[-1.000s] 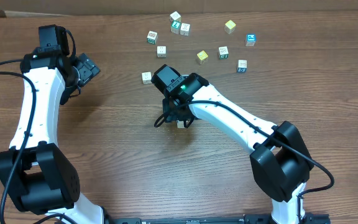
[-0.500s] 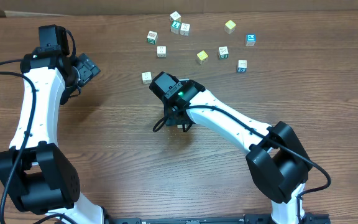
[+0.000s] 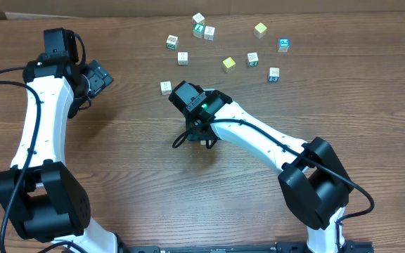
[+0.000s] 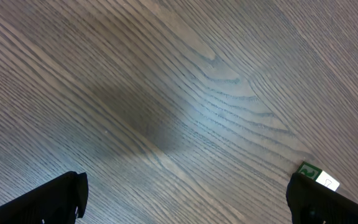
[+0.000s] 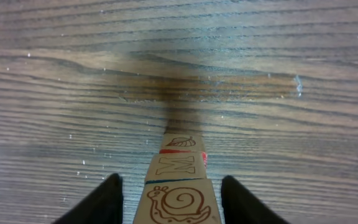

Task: Form a tower
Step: 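Open the right gripper to release the L block on the stack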

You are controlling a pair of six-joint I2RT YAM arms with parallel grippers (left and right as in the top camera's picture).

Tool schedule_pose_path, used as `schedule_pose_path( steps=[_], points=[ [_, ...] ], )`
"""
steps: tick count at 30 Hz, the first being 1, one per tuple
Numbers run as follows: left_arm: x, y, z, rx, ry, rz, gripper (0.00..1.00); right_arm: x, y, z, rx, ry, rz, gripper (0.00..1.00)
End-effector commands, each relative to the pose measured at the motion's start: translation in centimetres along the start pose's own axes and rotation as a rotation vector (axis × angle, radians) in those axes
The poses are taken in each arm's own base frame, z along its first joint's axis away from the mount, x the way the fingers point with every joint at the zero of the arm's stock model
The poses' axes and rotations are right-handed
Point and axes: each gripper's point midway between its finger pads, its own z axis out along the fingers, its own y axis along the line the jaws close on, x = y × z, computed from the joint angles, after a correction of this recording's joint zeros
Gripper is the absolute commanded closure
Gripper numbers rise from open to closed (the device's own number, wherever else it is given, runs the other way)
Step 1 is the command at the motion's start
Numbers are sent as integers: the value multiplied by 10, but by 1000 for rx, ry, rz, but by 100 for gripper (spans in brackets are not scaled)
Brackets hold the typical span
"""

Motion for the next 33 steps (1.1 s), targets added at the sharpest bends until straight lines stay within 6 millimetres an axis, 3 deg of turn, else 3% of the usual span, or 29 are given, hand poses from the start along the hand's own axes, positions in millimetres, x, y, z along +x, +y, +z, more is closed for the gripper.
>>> schedule_pose_path(
  steps=[1,5,10,12,14,18,24,30,33],
  points=[
    [-4,-5,-2,10,-11,3,1,5,-2,8,24,8,1,59],
    [-4,-5,-2,10,-11,3,0,5,-2,8,25,8,1,61],
    [-4,-5,-2,10,-11,3,1,5,-2,8,26,10,0,75],
    [-4,-5,-2,10,-11,3,0,5,-2,8,27,10,0,75],
    [-4,-5,-2,10,-11,3,1,5,-2,8,27,11,0,67],
    [-4,-5,-2,10,-11,3,0,5,-2,8,27,11,0,38],
    [-4,-5,-2,10,-11,3,1,5,-2,8,26,10,-2,18],
    [-4,-5,-2,10,-11,3,1,-3,-7,6,24,3,-17,14],
    [-4,-5,-2,10,-11,3,1,-7,-9,4,23,-1,-8,7]
  ],
)
